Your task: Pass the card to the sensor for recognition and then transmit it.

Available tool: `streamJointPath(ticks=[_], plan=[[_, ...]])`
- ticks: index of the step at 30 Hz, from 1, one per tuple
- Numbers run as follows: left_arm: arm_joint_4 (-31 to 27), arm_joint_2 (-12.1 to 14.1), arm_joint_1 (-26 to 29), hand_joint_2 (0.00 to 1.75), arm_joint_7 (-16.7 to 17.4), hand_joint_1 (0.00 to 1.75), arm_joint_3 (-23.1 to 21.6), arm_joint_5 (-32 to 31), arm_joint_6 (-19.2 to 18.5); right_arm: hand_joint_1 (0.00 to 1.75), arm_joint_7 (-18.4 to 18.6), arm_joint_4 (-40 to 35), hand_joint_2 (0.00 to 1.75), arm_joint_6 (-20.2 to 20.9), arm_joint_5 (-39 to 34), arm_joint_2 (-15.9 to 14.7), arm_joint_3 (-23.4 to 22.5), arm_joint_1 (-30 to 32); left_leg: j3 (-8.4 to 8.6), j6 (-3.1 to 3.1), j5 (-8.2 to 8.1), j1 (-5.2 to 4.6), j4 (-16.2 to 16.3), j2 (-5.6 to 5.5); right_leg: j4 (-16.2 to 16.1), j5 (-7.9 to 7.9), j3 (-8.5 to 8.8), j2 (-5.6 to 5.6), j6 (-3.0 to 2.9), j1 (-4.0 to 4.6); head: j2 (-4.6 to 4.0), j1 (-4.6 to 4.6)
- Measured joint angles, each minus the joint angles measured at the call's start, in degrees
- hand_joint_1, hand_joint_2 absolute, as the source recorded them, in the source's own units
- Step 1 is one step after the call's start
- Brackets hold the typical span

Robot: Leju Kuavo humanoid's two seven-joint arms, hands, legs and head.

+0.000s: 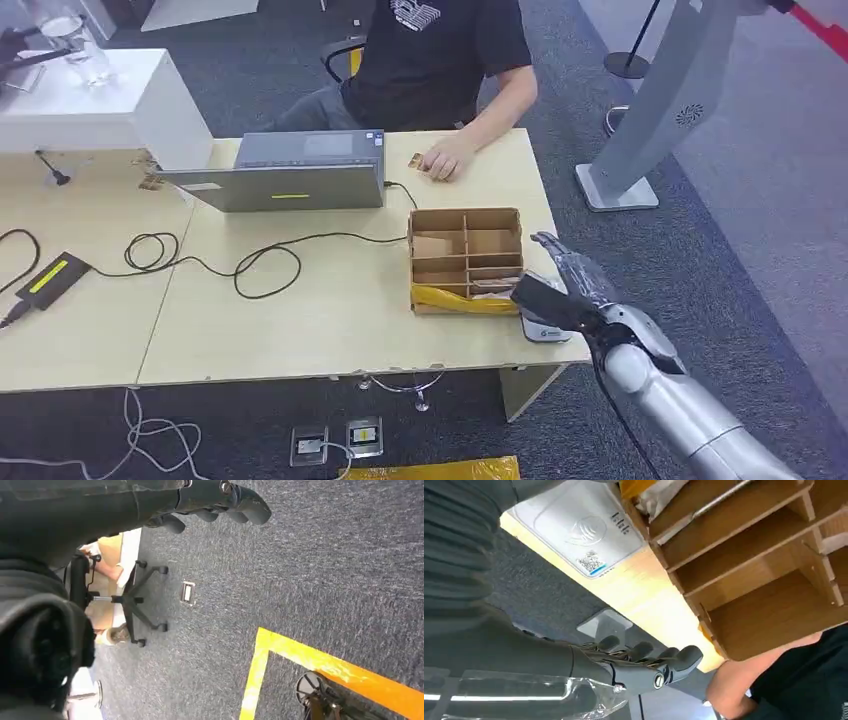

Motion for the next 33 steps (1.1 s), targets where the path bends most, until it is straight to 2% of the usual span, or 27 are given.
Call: streamJointPath(ticks=[6, 17, 23, 32, 33], plan=[[0.0, 0.0, -0.1, 0.00, 0.0, 0.00, 0.0, -0.6, -0.5, 0.00, 0.2, -4.1, 1.75, -0.6, 9.3, -0.1, 0.5, 1.6, 0.00, 0.00, 0.00, 0.00, 0.0, 0.01, 0.0, 0.00, 0.00, 0.00, 0.00, 0.00, 0.00, 0.00], [0.0, 0.1, -0.1, 0.00, 0.0, 0.00, 0.0, -0.6, -0.5, 0.00, 0.5, -6.9, 1.75, -1.0, 13.4, 0.0, 1.5, 2.4, 0.00, 0.00, 0.00, 0.00, 0.0, 0.00, 0.0, 0.00, 0.00, 0.00, 0.00, 0.00, 0.00, 0.00], [0.0, 0.0, -0.2, 0.00, 0.2, 0.00, 0.0, -0.6, -0.4, 0.00, 0.6, -6.9, 1.75, -3.4, 22.7, 1.1, 2.1, 2.8, -0.01, -0.01, 0.00, 0.01, 0.0, 0.01, 0.0, 0.00, 0.00, 0.00, -0.01, 0.01, 0.00, 0.00], [0.0, 0.0, -0.2, 0.00, 0.3, 0.00, 0.0, -0.6, -0.4, 0.00, 0.7, -6.9, 1.75, -3.6, 23.7, 1.3, 2.1, 2.8, -0.01, -0.01, 0.00, 0.01, 0.0, 0.00, 0.0, -0.01, 0.00, 0.00, -0.01, 0.01, 0.00, 0.00], [0.0, 0.0, -0.2, 0.00, 0.5, 0.00, 0.0, -0.7, -0.5, 0.00, 1.4, -6.9, 1.75, -3.7, 28.0, 1.9, 2.2, 2.9, -0.01, -0.01, 0.00, 0.01, 0.0, -0.01, 0.0, -0.01, 0.00, -0.01, -0.02, 0.01, 0.00, 0.00]])
